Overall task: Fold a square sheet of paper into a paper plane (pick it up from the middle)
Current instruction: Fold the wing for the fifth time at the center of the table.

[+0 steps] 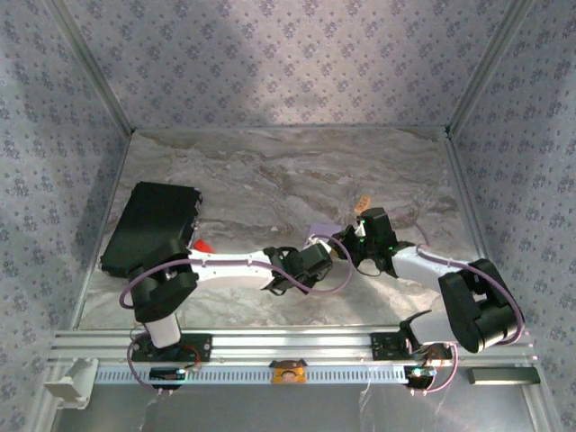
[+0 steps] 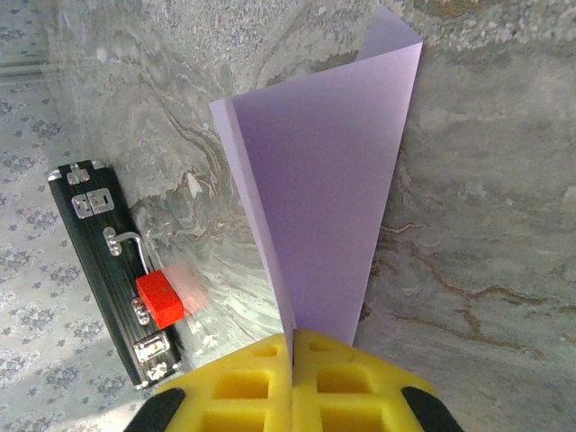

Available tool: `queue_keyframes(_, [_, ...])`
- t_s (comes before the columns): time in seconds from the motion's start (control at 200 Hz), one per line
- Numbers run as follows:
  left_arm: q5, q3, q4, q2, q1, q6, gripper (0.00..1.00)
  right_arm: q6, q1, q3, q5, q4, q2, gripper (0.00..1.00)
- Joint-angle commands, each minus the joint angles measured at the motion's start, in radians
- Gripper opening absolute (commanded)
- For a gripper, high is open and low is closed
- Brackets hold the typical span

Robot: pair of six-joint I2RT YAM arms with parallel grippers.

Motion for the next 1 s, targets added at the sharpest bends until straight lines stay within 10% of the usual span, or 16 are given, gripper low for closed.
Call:
queue_keyframes(0.0, [-0.033, 0.033, -0.024, 0.028, -0.007, 0.016, 0.43, 0.016, 0.003, 0.022, -0.008, -0.022, -0.007, 0.04])
queue_keyframes(0.999, [-0.114, 0.037, -0.025, 0.039, -0.025, 0.011, 0.24, 0.025, -0.006, 0.013, -0.006, -0.021, -0.003, 0.04])
